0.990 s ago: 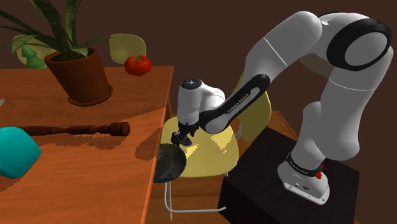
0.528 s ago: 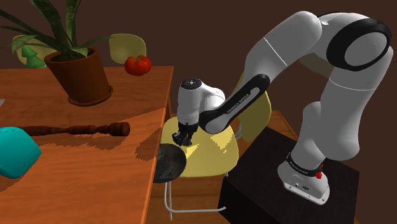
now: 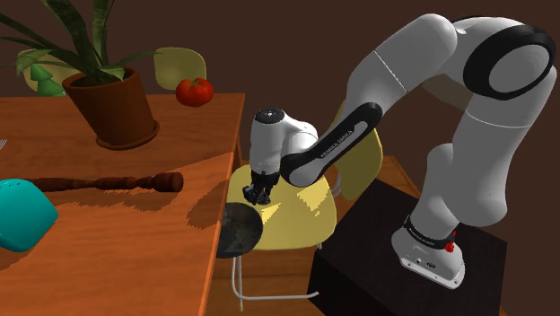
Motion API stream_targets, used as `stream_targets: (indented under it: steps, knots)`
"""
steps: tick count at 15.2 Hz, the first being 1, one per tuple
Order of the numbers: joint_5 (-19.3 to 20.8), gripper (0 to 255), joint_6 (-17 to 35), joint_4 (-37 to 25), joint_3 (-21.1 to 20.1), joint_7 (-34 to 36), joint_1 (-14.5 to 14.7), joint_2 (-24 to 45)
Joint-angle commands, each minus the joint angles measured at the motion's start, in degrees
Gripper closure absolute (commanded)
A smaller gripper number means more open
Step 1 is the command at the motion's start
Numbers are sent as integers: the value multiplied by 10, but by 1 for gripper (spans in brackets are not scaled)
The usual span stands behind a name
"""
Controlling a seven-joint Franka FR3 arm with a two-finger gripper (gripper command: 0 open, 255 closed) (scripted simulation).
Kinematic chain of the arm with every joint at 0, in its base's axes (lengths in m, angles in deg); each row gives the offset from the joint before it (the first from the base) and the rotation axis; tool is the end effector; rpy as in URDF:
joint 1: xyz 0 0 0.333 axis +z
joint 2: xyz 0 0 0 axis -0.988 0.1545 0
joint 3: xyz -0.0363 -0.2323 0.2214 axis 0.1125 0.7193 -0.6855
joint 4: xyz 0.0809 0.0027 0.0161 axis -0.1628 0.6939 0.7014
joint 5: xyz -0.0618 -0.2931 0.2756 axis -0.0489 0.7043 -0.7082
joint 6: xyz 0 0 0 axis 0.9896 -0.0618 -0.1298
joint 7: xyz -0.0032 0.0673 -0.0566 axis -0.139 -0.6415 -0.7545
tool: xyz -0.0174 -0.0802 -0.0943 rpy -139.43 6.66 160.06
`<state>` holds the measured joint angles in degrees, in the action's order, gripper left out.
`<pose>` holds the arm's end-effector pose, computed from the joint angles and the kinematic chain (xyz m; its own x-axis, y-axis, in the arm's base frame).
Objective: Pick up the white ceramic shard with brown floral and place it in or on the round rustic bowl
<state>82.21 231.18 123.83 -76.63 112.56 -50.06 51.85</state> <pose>0.4531 0.2976 0.2927 0.9840 -0.0614 0.1675 -0.0595 -0.9981 -0.0164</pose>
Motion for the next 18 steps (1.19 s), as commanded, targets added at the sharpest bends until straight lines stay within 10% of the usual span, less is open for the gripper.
stream_targets:
  steps: [1,18]
  knots:
    - [-3,255,-13,-3,-1,-3,0,-11]
    - [-28,255,-142,-55,-3,-28,2,-88]
